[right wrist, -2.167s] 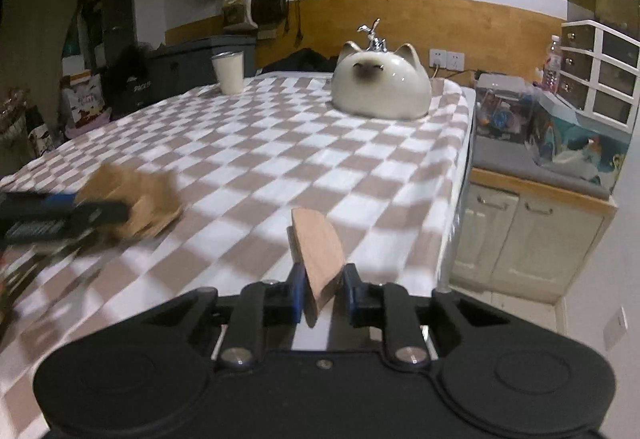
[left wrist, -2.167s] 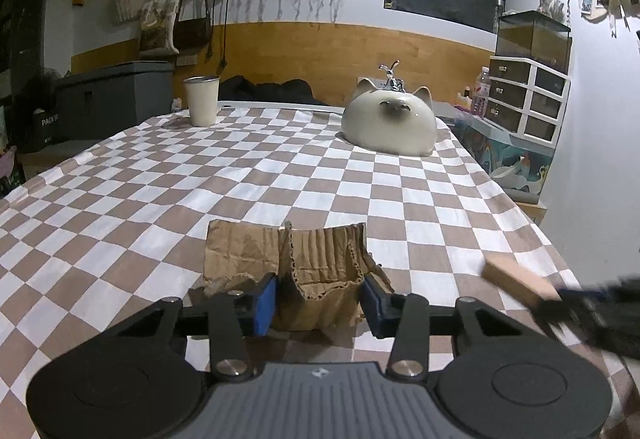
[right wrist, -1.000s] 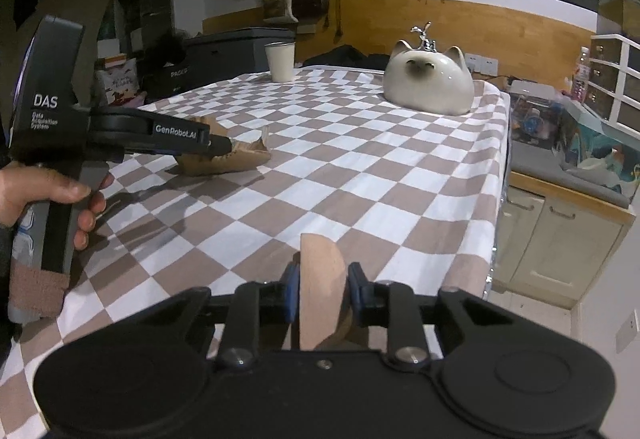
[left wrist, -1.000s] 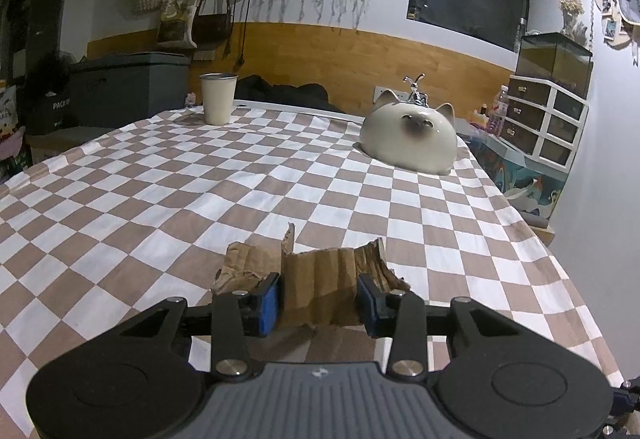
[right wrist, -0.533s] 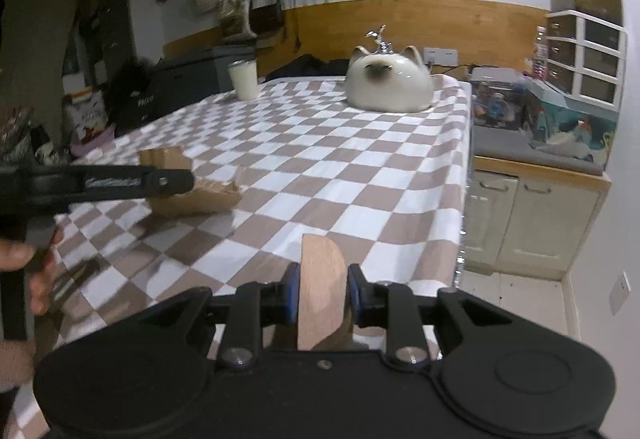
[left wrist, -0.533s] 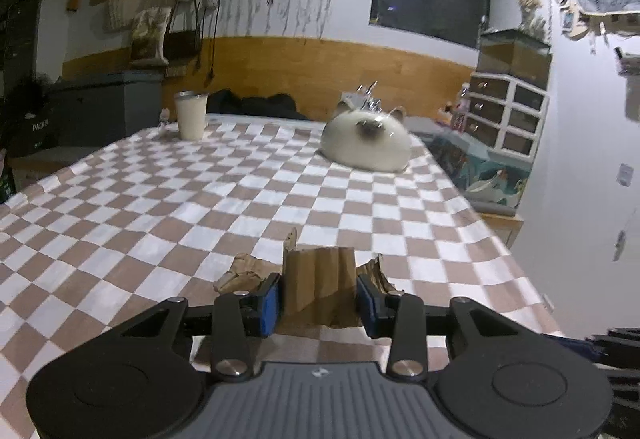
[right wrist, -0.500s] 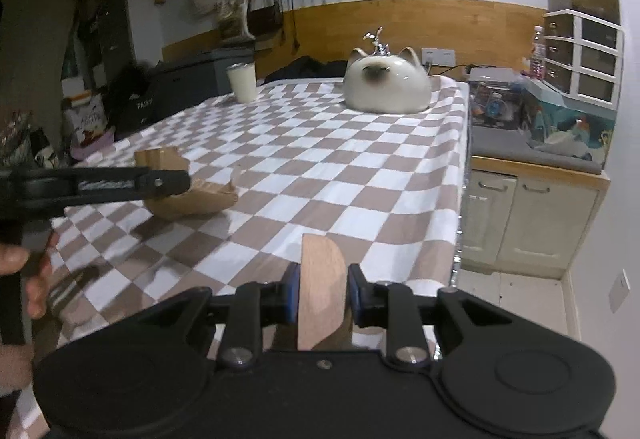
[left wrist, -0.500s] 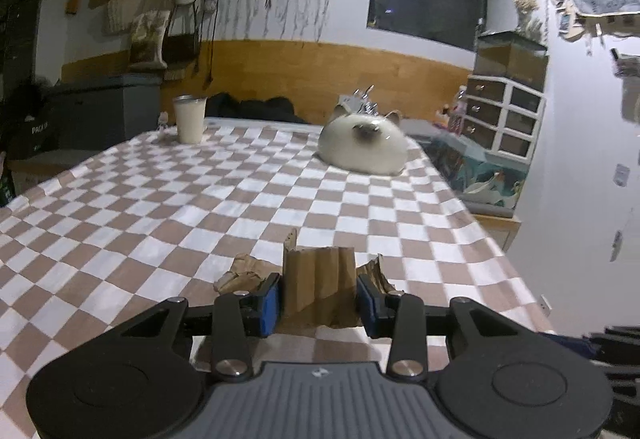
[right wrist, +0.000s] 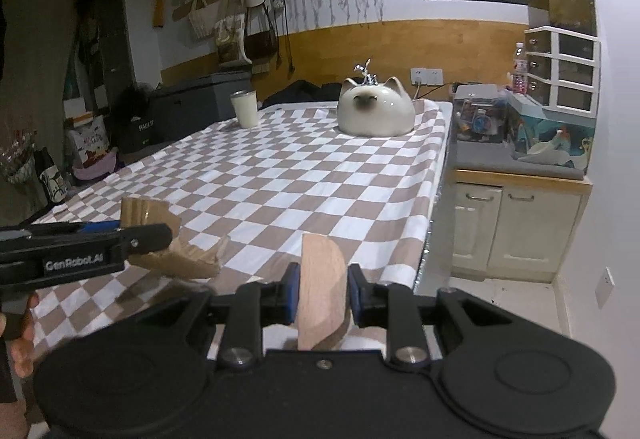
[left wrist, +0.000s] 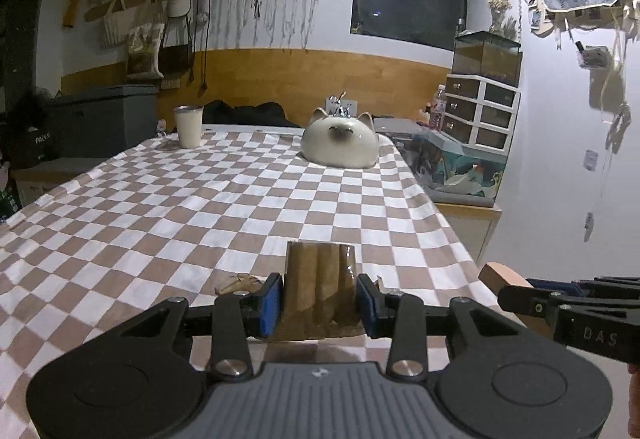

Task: Collect trash
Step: 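Lift and carry the cardboard and wooden block with both tools toward the wastebasket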

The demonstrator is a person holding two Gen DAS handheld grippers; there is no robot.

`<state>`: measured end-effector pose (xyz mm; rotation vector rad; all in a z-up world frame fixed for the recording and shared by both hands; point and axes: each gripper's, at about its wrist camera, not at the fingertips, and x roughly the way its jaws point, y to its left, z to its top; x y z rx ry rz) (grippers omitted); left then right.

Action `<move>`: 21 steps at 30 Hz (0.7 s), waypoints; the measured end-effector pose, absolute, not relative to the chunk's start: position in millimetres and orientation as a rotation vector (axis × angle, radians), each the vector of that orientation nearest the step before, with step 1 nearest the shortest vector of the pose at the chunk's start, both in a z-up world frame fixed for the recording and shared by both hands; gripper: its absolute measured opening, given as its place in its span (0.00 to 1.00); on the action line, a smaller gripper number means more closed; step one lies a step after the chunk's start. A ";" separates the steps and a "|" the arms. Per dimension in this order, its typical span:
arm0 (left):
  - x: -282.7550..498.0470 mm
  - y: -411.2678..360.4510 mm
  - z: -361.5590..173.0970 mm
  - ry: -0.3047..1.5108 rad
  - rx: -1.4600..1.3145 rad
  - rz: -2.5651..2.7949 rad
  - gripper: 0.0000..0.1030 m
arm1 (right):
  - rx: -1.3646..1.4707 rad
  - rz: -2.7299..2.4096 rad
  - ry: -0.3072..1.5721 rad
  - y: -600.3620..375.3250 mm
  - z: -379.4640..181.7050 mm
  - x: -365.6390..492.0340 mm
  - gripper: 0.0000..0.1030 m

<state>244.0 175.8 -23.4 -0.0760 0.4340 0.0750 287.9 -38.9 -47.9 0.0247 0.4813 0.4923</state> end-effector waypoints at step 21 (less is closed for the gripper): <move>163.6 76.8 6.4 0.340 -0.047 -0.050 0.40 | 0.054 0.336 0.384 -142.4 -14.1 187.0 0.25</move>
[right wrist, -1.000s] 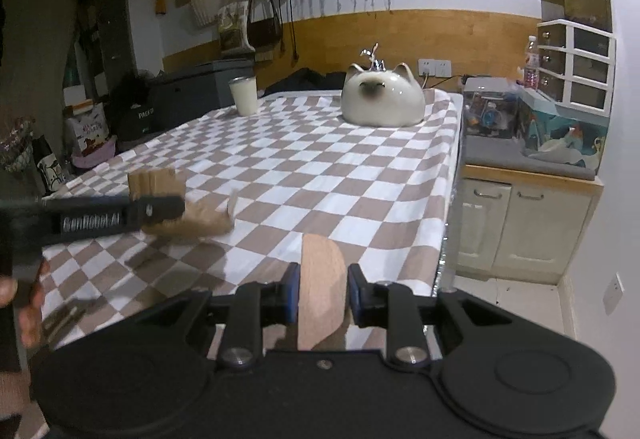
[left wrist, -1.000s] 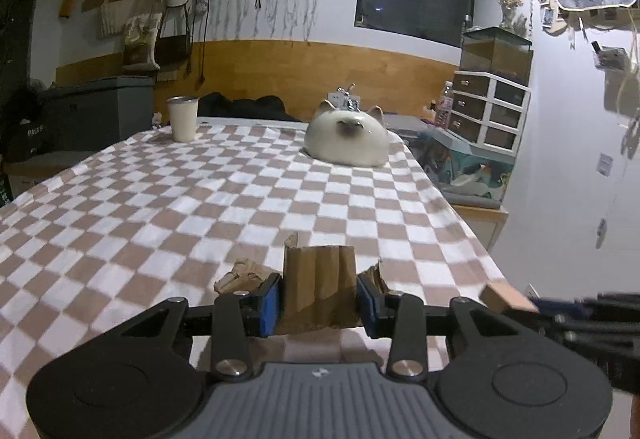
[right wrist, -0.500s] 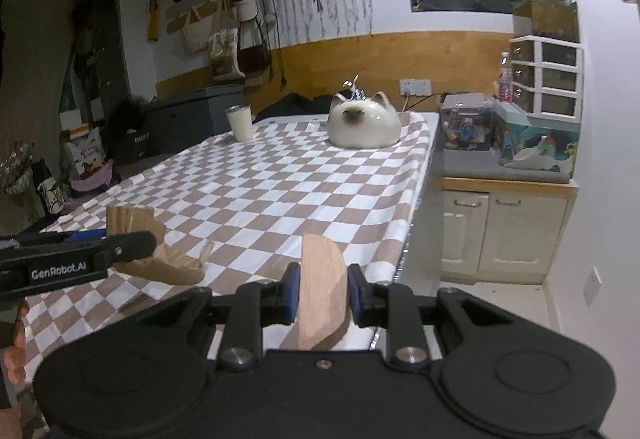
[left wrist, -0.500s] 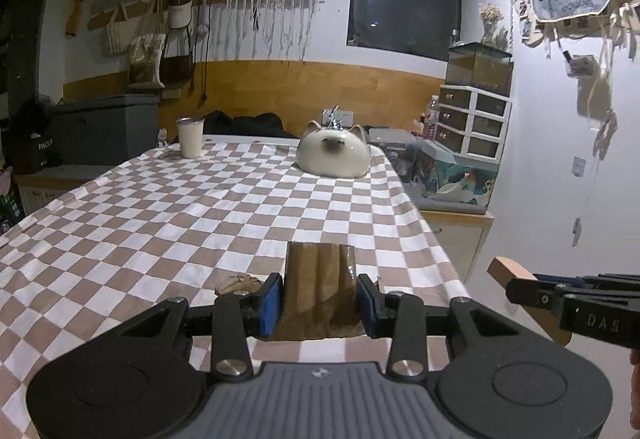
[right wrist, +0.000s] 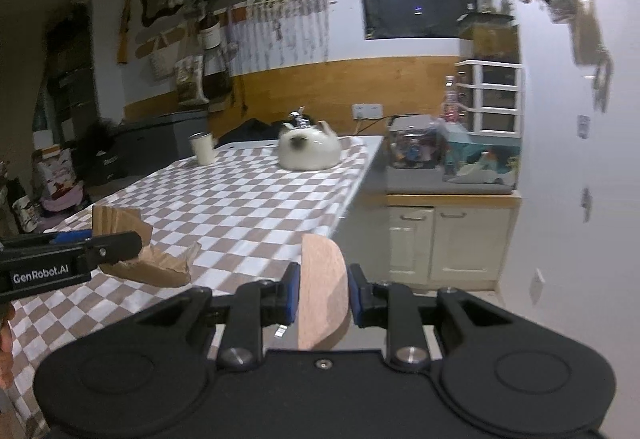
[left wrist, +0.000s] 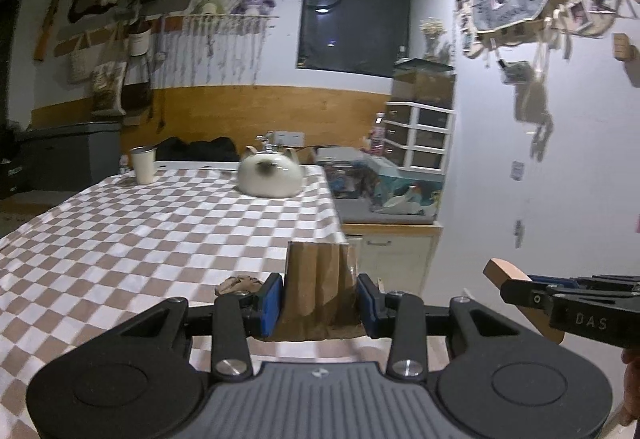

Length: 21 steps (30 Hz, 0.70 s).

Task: Collect trash
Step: 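Lift and carry the cardboard and wooden block with both tools toward the wastebasket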

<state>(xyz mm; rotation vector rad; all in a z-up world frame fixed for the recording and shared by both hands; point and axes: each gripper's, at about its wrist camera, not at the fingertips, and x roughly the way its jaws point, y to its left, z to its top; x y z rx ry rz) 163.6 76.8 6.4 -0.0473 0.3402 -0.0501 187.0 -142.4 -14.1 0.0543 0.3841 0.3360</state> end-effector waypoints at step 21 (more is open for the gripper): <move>183.1 -75.1 -45.8 0.437 -0.005 -0.299 0.40 | 0.134 0.093 0.439 -294.5 -62.2 147.6 0.25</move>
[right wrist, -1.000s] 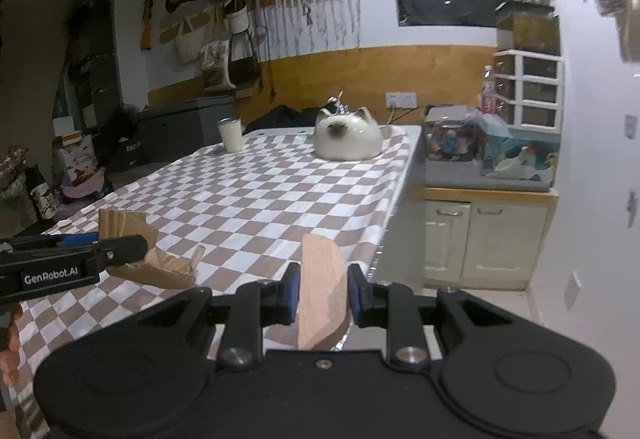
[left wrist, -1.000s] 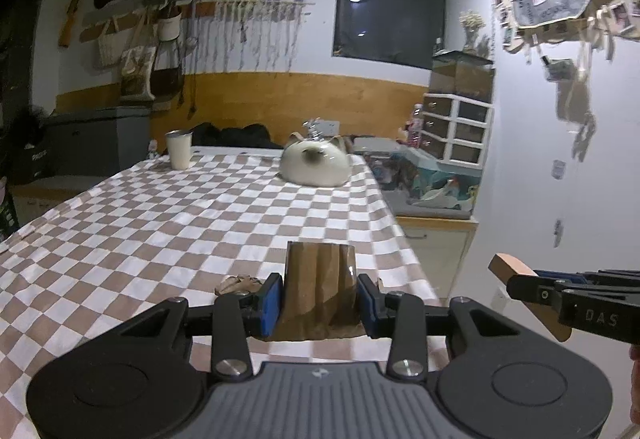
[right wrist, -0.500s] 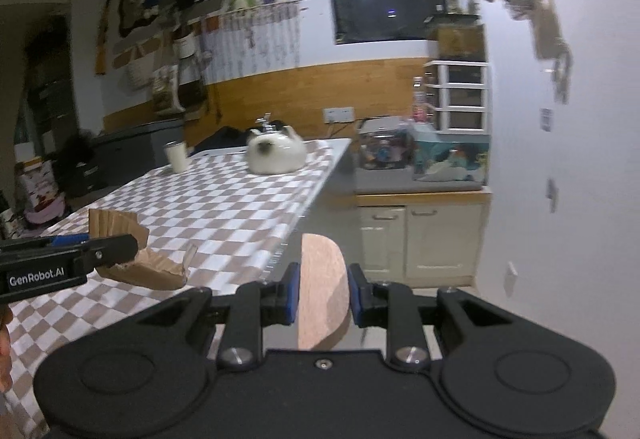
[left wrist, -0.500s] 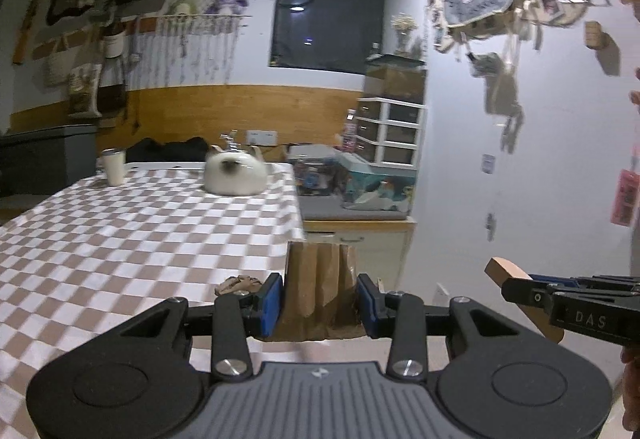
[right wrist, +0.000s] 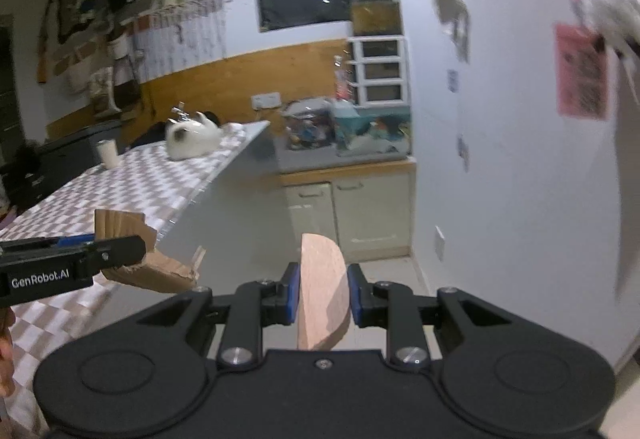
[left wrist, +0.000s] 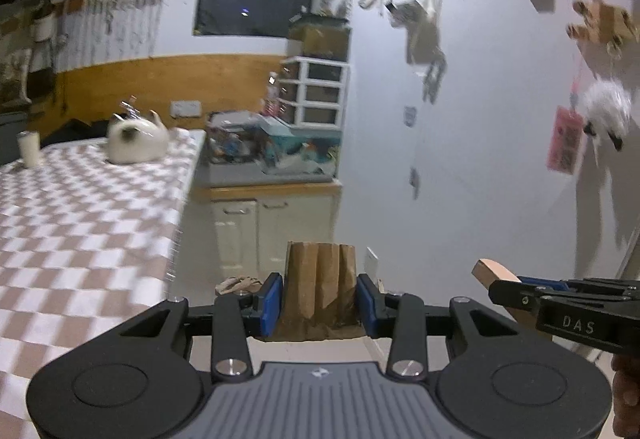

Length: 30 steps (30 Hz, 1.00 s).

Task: Collect trash
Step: 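Lift and carry the cardboard and wooden block with both tools toward the wastebasket, then open the left tool over the wastebasket to drop the brown cardboard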

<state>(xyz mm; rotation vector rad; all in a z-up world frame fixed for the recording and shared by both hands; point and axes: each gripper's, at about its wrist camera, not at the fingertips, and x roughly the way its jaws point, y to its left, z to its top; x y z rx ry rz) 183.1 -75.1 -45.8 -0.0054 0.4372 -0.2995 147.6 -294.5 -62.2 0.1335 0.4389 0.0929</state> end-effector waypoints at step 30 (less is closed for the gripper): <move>323.0 -117.1 -325.8 0.980 -0.051 -0.307 0.40 | 0.434 -0.129 0.927 -341.0 -353.1 239.1 0.25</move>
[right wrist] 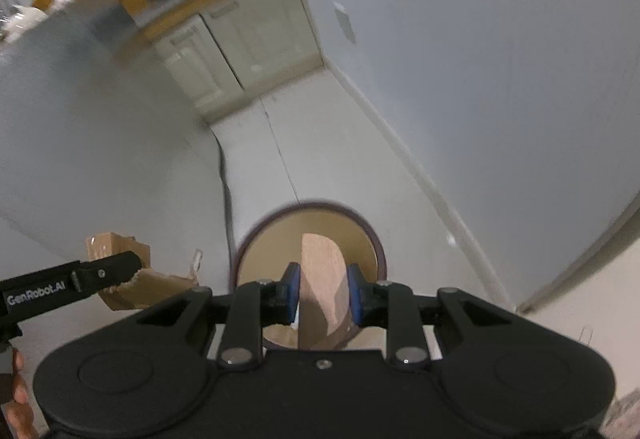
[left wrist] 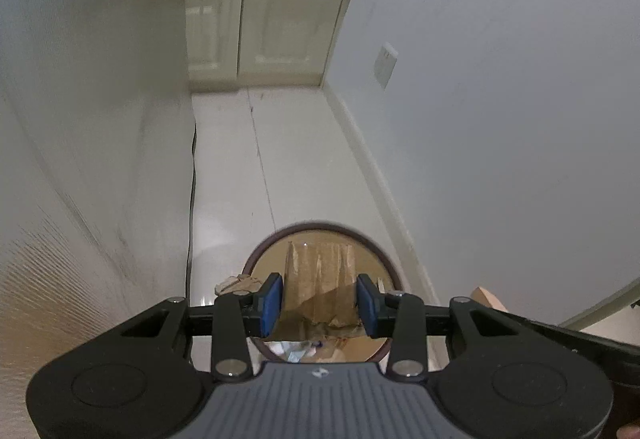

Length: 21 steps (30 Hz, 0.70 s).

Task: Collect trash
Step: 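Open the left tool over the wastebasket to drop the brown cardboard, then open the right tool to drop the wooden block into the wastebasket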

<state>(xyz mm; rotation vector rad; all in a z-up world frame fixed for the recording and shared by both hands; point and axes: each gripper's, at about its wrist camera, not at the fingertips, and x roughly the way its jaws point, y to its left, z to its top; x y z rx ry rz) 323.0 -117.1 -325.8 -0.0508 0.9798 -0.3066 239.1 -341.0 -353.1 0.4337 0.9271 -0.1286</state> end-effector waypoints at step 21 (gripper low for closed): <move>371.1 -144.0 -504.5 1.257 -0.236 -0.380 0.72 | 0.393 -0.163 1.031 -334.1 -464.8 305.7 0.25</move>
